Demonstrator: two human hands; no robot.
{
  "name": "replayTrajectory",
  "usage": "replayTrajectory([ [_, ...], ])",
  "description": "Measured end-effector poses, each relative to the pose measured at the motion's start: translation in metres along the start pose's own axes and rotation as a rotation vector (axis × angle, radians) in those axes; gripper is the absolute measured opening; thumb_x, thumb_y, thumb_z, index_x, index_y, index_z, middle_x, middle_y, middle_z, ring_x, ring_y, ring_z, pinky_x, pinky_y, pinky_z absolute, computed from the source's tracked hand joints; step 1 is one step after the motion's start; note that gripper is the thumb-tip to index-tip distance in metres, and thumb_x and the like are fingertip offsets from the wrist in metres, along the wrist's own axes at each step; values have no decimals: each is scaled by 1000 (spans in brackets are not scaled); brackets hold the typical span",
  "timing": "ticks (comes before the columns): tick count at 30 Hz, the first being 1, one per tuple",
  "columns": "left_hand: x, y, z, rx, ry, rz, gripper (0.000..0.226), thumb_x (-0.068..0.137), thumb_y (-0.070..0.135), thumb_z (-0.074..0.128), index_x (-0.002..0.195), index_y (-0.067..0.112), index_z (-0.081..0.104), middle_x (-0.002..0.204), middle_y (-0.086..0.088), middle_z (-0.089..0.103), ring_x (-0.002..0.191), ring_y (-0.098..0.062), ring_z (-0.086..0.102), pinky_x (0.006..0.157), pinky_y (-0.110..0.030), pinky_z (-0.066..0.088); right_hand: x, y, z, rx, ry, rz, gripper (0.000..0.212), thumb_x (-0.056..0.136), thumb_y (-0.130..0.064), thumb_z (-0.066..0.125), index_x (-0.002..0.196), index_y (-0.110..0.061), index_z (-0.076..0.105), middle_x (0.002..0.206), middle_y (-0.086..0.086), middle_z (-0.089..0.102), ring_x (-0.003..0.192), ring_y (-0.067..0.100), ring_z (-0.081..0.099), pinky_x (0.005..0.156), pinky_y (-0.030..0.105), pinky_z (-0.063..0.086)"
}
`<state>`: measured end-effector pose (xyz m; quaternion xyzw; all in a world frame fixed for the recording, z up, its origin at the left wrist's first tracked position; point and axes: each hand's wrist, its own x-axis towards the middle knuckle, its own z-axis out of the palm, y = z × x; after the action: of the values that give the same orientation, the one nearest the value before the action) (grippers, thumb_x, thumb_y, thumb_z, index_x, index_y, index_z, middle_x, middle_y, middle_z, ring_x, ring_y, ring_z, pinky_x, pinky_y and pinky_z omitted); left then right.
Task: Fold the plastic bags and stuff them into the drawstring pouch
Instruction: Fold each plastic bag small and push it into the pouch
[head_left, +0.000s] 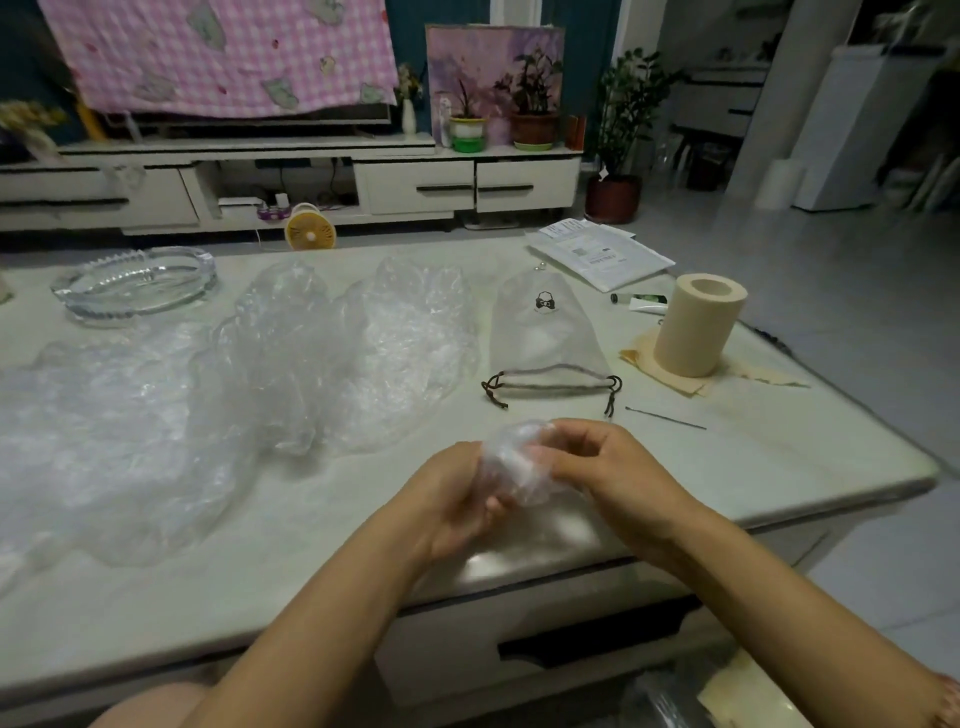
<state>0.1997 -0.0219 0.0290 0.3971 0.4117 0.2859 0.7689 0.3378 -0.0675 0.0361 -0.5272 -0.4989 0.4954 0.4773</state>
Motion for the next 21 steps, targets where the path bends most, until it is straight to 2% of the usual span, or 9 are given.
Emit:
replayTrajectory([
  [1, -1, -1, 4, 50, 39, 78, 27, 96, 11, 41, 100, 6, 68, 69, -6, 64, 53, -13, 58, 42, -14, 42, 3, 1, -1, 26, 72, -5, 14, 82, -4, 66, 95, -6, 72, 94, 10, 73, 82, 15, 67, 76, 22, 54],
  [3, -2, -5, 9, 204, 130, 246, 42, 101, 35, 33, 100, 7, 65, 84, -9, 70, 72, -22, 68, 61, -26, 57, 7, 1, -5, 8, 178, -20, 9, 83, -5, 66, 88, -9, 72, 88, 9, 73, 78, 15, 65, 75, 24, 54],
  [6, -6, -5, 17, 370, 110, 352, 46, 87, 50, 48, 106, 9, 56, 100, -11, 66, 82, -23, 69, 75, -38, 59, 10, 2, -9, -108, 237, -66, 6, 85, -5, 64, 87, -5, 70, 81, 11, 68, 73, 11, 61, 70, 22, 52],
  [8, -2, -8, 19, 397, 130, 331, 44, 84, 39, 61, 111, 5, 53, 103, -15, 64, 75, -22, 68, 72, -40, 58, 9, 3, -9, -99, 238, -59, 13, 88, -6, 61, 91, 4, 67, 79, 11, 63, 65, 7, 58, 62, 17, 49],
  [10, 3, -9, 17, 415, 178, 349, 33, 88, 20, 63, 112, 0, 52, 102, -19, 64, 69, -22, 66, 65, -35, 57, 10, 2, -10, 39, 194, 11, 17, 91, -9, 57, 94, 5, 65, 80, 12, 62, 62, 7, 59, 58, 14, 49],
  [13, 10, -7, 16, 419, 227, 391, 17, 91, 4, 56, 107, -3, 56, 92, -15, 63, 62, -15, 62, 63, -30, 56, 13, -2, -15, 274, 194, 117, 9, 88, -7, 60, 94, -2, 63, 88, 13, 64, 75, 17, 64, 74, 28, 55],
  [15, 15, -4, 20, 394, 238, 434, 11, 91, 2, 55, 101, 0, 58, 85, -8, 62, 61, -10, 60, 63, -25, 55, 16, -1, -19, 272, 255, 143, 20, 82, -2, 66, 100, -5, 56, 99, 15, 63, 89, 24, 65, 87, 40, 53],
  [18, 24, -2, 29, 437, 220, 458, 10, 91, 3, 55, 98, 9, 58, 88, -9, 64, 68, -15, 61, 61, -24, 54, 18, -2, -24, 327, 293, 153, 36, 79, 7, 67, 108, -4, 49, 94, 13, 65, 77, 22, 66, 71, 32, 59],
  [21, 35, 1, 29, 561, 140, 460, 9, 93, 18, 56, 99, 12, 58, 92, -7, 65, 73, -16, 63, 69, -32, 57, 25, -4, -34, 277, 371, 141, 31, 80, 11, 63, 106, -4, 54, 89, 14, 64, 69, 18, 62, 53, 20, 55],
])
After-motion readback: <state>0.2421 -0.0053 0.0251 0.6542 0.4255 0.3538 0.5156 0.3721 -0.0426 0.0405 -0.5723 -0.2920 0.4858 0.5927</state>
